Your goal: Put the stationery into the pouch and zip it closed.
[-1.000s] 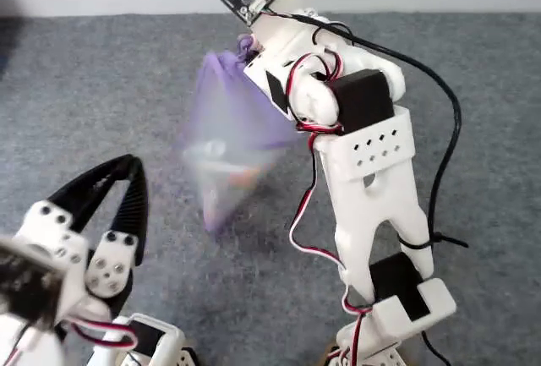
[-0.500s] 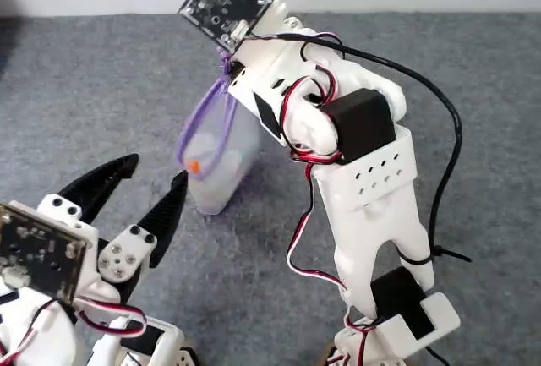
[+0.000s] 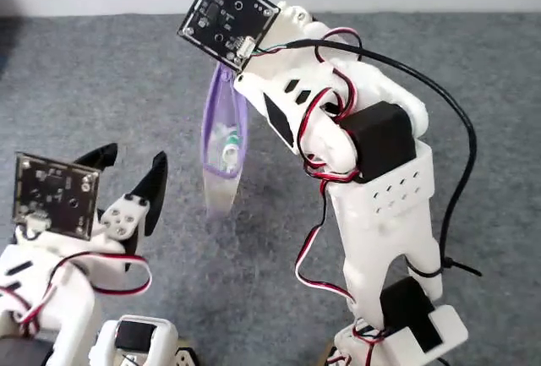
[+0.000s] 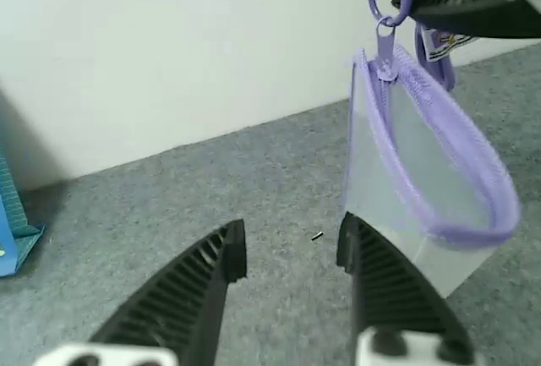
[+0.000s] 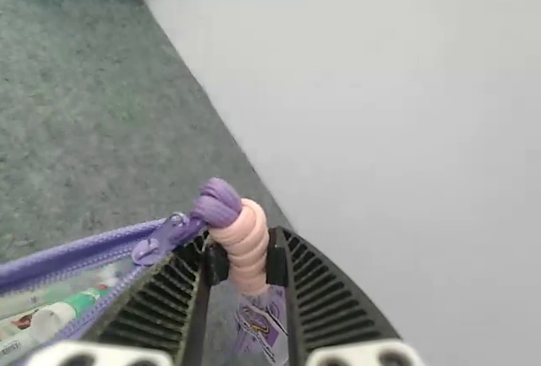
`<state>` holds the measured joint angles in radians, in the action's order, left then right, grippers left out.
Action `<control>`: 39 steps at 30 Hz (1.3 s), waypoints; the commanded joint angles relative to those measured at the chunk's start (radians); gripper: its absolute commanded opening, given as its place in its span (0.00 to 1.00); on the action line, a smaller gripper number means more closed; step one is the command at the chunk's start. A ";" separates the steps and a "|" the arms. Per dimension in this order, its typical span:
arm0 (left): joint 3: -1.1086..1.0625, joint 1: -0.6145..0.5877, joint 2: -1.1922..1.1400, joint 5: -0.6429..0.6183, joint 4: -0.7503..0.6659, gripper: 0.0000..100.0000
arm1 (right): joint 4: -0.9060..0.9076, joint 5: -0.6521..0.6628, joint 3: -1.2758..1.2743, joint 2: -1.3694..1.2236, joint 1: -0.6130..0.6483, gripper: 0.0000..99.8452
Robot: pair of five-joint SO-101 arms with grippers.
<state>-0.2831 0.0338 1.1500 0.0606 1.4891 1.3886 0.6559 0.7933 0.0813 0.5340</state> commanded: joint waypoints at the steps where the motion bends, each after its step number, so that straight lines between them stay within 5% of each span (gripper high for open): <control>1: -0.030 0.043 -0.008 -0.009 -0.084 0.19 | -0.027 0.011 0.018 0.070 0.059 0.01; 10: -0.137 0.334 -0.011 -0.117 -0.262 0.14 | -0.036 -0.066 0.018 0.074 0.082 0.01; 17: -0.117 0.362 -0.003 -0.137 -0.287 0.13 | -0.028 -0.081 0.018 0.077 0.045 0.01; 27: 0.111 0.054 -0.002 -0.127 -0.235 0.13 | -0.035 -0.078 0.018 0.145 0.030 0.01; 32: 0.091 -0.091 -0.012 -0.130 -0.255 0.13 | -0.036 -0.075 0.018 0.185 0.025 0.01; 39: -0.093 -0.140 -0.009 -0.127 -0.399 0.13 | -0.036 -0.074 0.018 0.206 0.022 0.01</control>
<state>-0.3199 -0.0905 1.1500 -0.0667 1.1469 1.3871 0.5884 0.7933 0.2378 0.5769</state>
